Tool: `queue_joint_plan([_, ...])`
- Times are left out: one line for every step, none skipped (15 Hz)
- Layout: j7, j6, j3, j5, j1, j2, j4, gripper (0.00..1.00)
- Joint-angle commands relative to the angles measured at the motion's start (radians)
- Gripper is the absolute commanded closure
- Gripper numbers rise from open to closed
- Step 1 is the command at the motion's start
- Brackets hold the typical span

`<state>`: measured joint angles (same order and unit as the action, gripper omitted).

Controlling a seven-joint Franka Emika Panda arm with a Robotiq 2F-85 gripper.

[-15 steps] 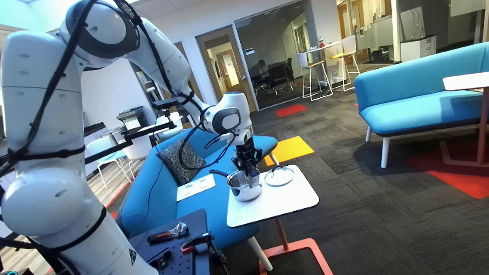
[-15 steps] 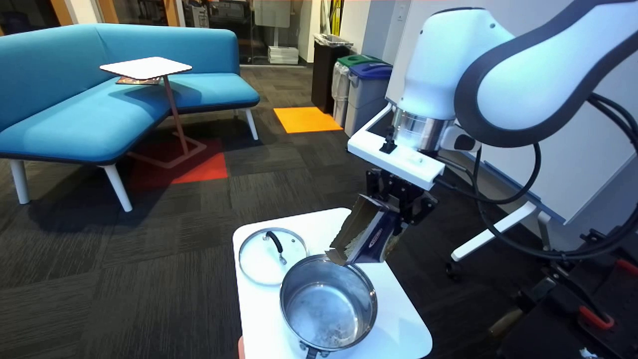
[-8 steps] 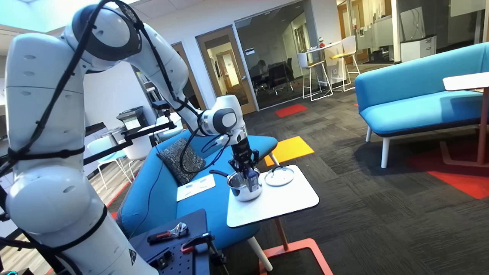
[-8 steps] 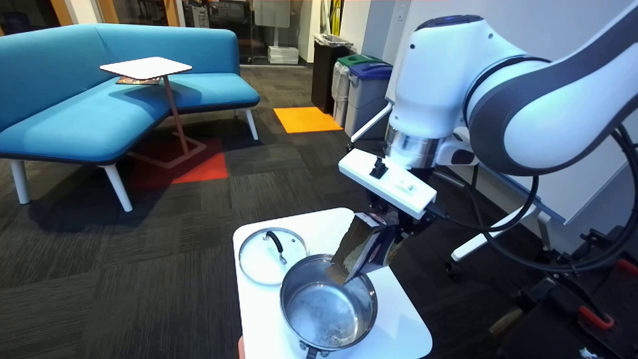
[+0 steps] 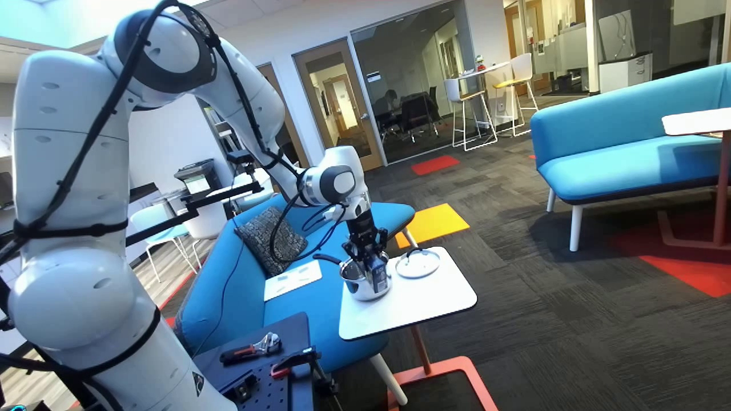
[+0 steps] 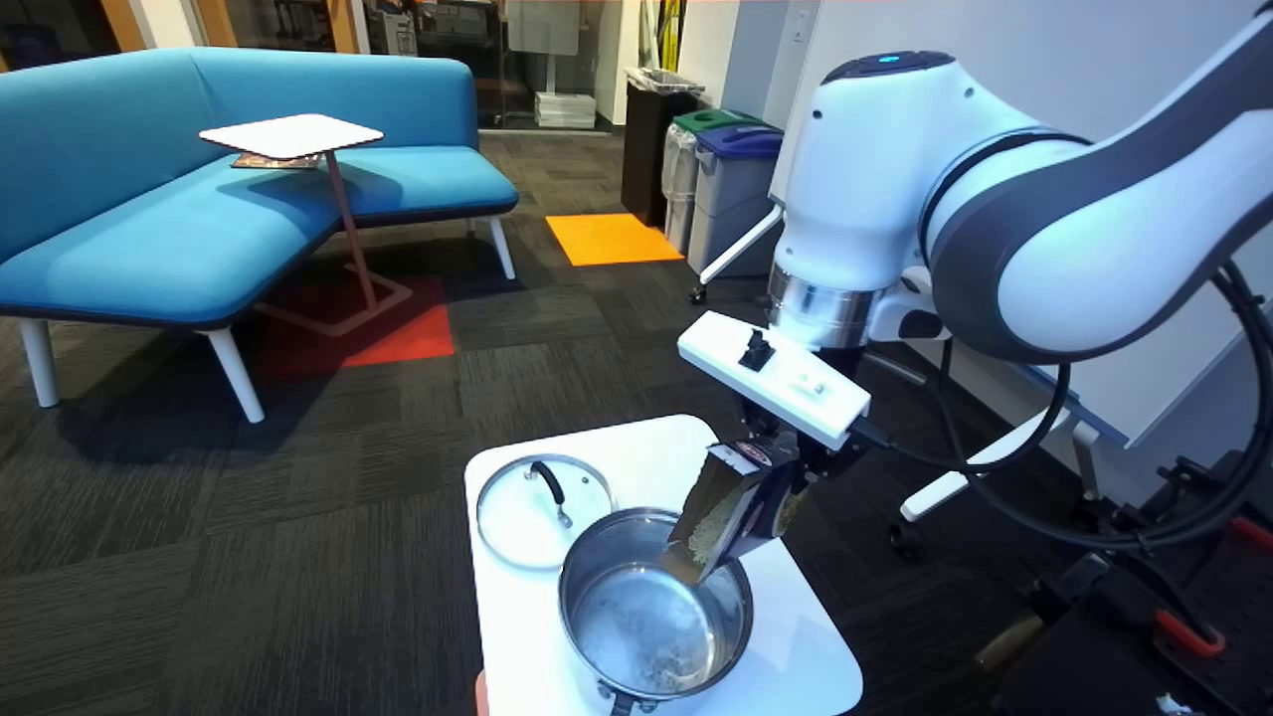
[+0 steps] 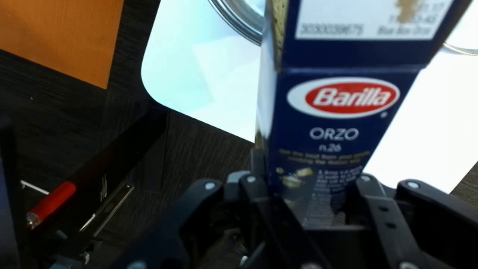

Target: Pour some of the contents of the blue box into the silver pot and close the pot with the glass lid

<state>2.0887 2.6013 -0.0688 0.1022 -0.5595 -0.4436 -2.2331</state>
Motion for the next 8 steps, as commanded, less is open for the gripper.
queue_joint_plan([0.033, -0.036, -0.003, 0.035, -0.01, -0.004, 0.039, 0.83])
queue_joint_plan([0.031, -0.035, -0.005, 0.034, -0.009, -0.007, 0.046, 0.83])
queue_joint_plan([0.032, -0.035, -0.006, 0.032, -0.011, -0.012, 0.055, 0.83])
queue_joint_plan([0.034, -0.037, -0.004, 0.034, -0.014, -0.016, 0.063, 0.83])
queue_joint_plan([0.038, -0.045, -0.001, 0.037, -0.02, -0.019, 0.072, 0.83])
queue_joint_plan([0.05, -0.059, 0.006, 0.044, -0.03, -0.022, 0.085, 0.83])
queue_joint_plan([0.062, -0.078, 0.012, 0.051, -0.039, -0.024, 0.096, 0.83])
queue_joint_plan([0.083, -0.108, 0.018, 0.063, -0.051, -0.027, 0.112, 0.83])
